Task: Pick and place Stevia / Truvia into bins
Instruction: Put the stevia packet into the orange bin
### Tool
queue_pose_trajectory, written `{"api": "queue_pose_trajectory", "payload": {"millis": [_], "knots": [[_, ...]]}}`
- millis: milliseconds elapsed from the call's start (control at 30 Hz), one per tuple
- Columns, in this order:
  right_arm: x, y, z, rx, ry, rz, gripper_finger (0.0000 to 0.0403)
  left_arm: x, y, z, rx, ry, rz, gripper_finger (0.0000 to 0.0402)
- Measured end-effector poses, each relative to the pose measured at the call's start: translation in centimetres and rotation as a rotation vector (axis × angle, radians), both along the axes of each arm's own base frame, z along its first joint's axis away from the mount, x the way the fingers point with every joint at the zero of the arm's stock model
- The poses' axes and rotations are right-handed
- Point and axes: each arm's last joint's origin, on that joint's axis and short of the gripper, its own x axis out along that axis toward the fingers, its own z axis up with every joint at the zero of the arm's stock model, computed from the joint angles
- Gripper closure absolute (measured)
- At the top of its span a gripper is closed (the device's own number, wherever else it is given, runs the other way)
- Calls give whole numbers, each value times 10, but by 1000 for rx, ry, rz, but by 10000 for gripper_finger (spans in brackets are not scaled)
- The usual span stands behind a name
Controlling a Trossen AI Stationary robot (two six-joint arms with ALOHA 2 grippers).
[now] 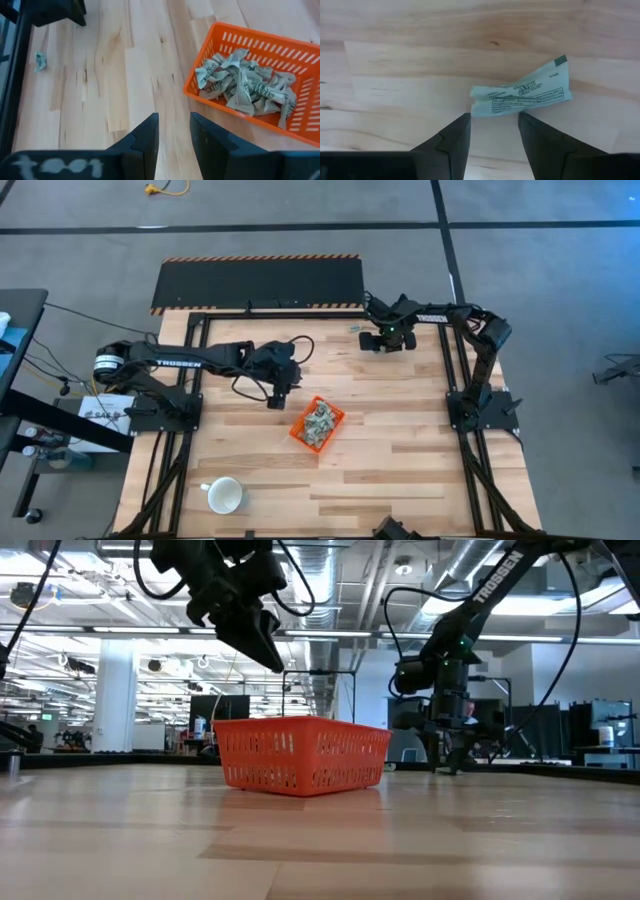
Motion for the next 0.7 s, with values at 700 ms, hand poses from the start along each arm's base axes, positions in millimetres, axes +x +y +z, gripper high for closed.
{"api": "queue_pose_trajectory", "payload": {"millis": [700], "knots": [[19, 9, 24, -23, -58, 533, 237, -7, -1, -28, -1, 14, 0, 302]]}}
